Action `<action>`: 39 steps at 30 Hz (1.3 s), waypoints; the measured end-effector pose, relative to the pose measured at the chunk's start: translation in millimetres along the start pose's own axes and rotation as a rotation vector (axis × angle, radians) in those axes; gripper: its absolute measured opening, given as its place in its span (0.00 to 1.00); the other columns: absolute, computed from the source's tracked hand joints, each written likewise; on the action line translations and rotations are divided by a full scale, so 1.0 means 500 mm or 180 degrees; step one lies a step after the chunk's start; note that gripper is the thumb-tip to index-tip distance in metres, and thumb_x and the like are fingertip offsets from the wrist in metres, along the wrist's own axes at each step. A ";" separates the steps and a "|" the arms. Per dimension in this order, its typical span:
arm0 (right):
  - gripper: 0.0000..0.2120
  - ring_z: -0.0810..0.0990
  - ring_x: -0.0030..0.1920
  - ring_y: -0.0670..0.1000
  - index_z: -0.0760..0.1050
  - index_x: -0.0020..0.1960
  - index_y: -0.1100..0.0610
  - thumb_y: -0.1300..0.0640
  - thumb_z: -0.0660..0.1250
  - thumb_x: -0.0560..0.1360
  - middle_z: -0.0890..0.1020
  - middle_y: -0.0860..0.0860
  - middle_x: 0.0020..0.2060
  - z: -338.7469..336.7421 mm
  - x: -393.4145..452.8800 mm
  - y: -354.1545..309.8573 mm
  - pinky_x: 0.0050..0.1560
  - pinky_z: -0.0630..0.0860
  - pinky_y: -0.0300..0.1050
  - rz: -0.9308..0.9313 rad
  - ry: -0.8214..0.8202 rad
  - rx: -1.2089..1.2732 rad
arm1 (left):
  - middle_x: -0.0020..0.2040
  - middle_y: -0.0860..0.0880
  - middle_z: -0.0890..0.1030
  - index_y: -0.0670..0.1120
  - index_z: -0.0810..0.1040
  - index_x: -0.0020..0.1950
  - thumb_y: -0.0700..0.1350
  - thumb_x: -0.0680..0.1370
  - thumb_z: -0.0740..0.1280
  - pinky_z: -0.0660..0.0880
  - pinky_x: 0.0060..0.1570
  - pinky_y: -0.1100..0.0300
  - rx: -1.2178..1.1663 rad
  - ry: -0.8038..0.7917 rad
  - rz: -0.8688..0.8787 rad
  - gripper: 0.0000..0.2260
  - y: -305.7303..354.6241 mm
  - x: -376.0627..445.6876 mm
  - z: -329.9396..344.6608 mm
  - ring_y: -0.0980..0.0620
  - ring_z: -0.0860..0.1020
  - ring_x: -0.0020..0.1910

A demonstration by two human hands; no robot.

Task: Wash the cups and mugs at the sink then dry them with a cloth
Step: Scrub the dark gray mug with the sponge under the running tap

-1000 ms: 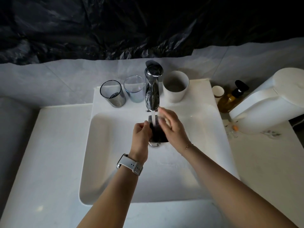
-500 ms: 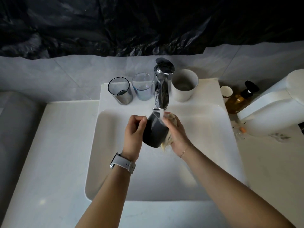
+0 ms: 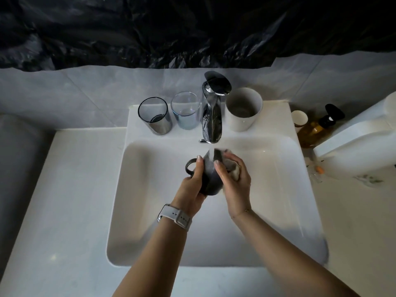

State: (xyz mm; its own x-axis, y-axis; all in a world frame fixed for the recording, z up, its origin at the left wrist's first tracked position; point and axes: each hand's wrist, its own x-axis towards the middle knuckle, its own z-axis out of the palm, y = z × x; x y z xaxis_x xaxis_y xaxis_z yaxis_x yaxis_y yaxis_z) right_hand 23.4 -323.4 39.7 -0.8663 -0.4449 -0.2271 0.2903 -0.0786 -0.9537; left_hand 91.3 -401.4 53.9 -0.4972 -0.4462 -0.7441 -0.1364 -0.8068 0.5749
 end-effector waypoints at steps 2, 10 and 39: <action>0.14 0.77 0.61 0.43 0.77 0.57 0.55 0.60 0.73 0.72 0.81 0.46 0.59 -0.011 0.004 -0.003 0.60 0.73 0.36 -0.0104 -0.0051 -0.0065 | 0.57 0.40 0.83 0.37 0.76 0.62 0.56 0.80 0.63 0.77 0.60 0.48 0.0021 -0.0111 0.0050 0.23 -0.004 -0.001 0.000 0.45 0.82 0.56; 0.18 0.68 0.71 0.48 0.74 0.66 0.58 0.53 0.57 0.81 0.73 0.52 0.68 -0.035 0.000 -0.018 0.72 0.64 0.51 -0.1422 -0.0786 -0.1540 | 0.56 0.40 0.83 0.42 0.79 0.58 0.59 0.82 0.56 0.77 0.56 0.46 -0.0238 0.0444 0.0582 0.23 -0.019 0.002 0.017 0.44 0.82 0.52; 0.11 0.79 0.46 0.52 0.80 0.49 0.57 0.50 0.65 0.78 0.83 0.54 0.44 -0.086 0.023 -0.075 0.53 0.75 0.47 -0.0025 -0.0792 -0.1722 | 0.30 0.53 0.74 0.48 0.70 0.39 0.43 0.75 0.67 0.63 0.38 0.59 0.4743 -0.0065 0.3366 0.07 0.060 -0.014 -0.039 0.42 0.74 0.35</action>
State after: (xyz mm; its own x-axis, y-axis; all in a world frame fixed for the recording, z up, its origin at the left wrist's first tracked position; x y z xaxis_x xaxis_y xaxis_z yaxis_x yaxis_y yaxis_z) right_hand -15.0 -287.2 64.4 -0.7273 -0.6471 -0.2288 -0.0208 0.3539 -0.9350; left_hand 107.7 -430.1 69.8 -0.8793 -0.4680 0.0886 -0.3505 0.7617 0.5450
